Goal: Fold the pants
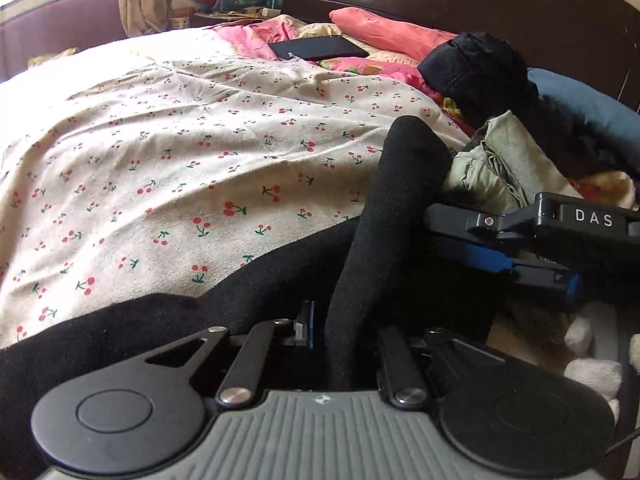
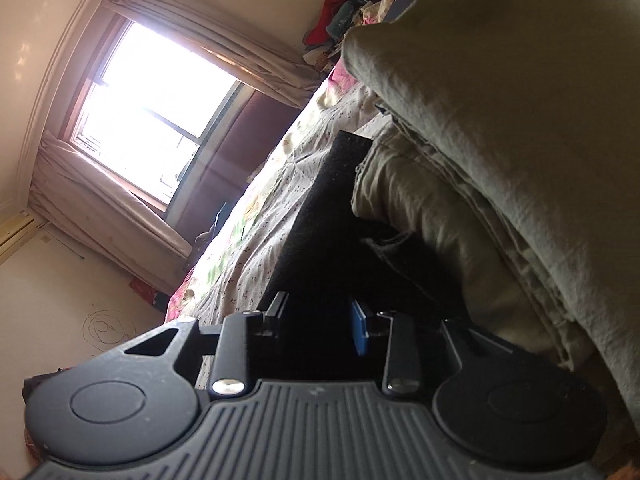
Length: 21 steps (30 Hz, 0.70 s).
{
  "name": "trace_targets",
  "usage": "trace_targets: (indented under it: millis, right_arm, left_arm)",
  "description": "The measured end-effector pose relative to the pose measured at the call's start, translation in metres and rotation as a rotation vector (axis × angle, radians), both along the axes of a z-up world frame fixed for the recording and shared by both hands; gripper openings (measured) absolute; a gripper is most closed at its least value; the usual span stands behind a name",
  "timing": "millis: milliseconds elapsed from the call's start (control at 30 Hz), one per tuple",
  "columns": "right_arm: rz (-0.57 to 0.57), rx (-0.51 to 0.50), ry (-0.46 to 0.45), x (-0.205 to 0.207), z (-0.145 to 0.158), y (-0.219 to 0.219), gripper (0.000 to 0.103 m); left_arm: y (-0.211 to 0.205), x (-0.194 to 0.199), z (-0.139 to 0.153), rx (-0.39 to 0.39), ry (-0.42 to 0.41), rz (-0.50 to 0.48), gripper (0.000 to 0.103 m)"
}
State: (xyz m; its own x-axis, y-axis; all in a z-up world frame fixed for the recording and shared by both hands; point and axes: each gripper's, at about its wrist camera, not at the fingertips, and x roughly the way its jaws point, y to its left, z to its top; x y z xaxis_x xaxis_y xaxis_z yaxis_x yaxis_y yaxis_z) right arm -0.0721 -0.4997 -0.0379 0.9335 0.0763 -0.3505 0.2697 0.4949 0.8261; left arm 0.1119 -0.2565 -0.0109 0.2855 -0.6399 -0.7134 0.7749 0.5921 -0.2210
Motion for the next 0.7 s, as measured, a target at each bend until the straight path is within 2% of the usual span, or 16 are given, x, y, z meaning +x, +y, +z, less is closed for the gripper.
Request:
trace_targets:
  millis: [100,133,267,300,333,367,400,433,567,700]
  right_arm:
    - [-0.035,0.052,-0.035,0.007,-0.006,-0.004,0.042]
    - [-0.051,0.073,-0.060,0.010,-0.006,-0.004,0.048]
    - [-0.131,0.162,-0.129,0.022,-0.010,-0.008,0.049]
    - [-0.152,0.175,-0.130,0.024,-0.012,-0.009,0.047]
    - [-0.181,0.187,-0.122,0.026,-0.012,-0.010,0.033]
    - [-0.206,0.197,-0.118,0.026,-0.011,-0.011,0.011]
    - [-0.217,0.193,-0.122,0.024,-0.009,-0.012,0.005]
    - [-0.224,0.171,-0.124,0.019,-0.003,-0.012,0.006]
    - [-0.199,-0.026,-0.133,0.004,0.036,0.006,0.005]
    - [-0.184,-0.071,-0.124,-0.030,0.052,0.021,0.005]
  left_arm:
    - [0.001,0.004,-0.003,-0.005,0.002,-0.012,0.029]
    - [0.000,0.004,-0.003,-0.005,0.000,-0.017,0.029]
    - [0.002,0.004,-0.003,-0.007,-0.010,-0.034,0.029]
    - [0.002,0.004,-0.003,-0.007,-0.011,-0.036,0.029]
    - [0.001,0.004,-0.003,-0.006,-0.013,-0.038,0.029]
    - [0.003,0.004,-0.003,-0.006,-0.014,-0.039,0.029]
    - [0.005,0.003,-0.002,-0.008,-0.014,-0.040,0.029]
    - [0.007,0.003,-0.001,-0.011,-0.015,-0.042,0.029]
    - [0.011,-0.005,0.006,-0.007,-0.062,-0.064,0.029]
    - [0.019,-0.019,0.012,0.019,-0.134,-0.104,0.029]
